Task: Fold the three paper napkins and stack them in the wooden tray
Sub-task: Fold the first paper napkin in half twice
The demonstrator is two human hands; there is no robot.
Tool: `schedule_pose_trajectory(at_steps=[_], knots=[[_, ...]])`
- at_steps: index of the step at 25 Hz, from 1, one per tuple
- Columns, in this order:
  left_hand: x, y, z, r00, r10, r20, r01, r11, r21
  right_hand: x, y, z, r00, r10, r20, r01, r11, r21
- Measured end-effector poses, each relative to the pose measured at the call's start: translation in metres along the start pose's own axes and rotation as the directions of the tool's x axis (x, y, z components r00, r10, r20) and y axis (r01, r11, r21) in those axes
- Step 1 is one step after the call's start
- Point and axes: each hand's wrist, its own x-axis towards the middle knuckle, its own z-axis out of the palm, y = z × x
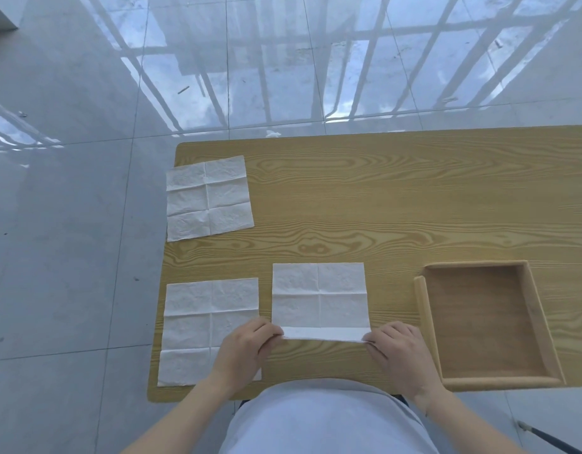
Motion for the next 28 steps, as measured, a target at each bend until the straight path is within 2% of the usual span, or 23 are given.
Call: schedule_pose_trajectory(at_steps=[3,11,15,19,28], knots=[[0.005,-0.002,-0.006,0.999,-0.037,0.002,0.037,0.999,-0.014,0.005,-0.003,-0.004,0.999,0.043,0.033,-0.044,0.998,0.04],[0.046,-0.005,-0.016,0.98,-0.201,0.01,0.201,0.973,-0.113,0.048,-0.005,-0.012,0.986,0.165,0.019,-0.166,0.984,0.061],[0.065,-0.008,-0.012,0.968,-0.237,0.086,0.243,0.967,-0.071,0.062,0.001,-0.006,0.962,0.254,0.098,-0.26,0.964,0.056],[0.073,-0.013,-0.008,0.941,-0.321,0.103,0.328,0.943,-0.054,0.069,0.006,-0.001,0.937,0.321,0.139,-0.327,0.945,0.022],[0.068,-0.02,-0.01,0.921,-0.388,0.039,0.384,0.92,0.082,0.072,0.003,0.006,0.921,0.387,0.043,-0.382,0.92,-0.083]])
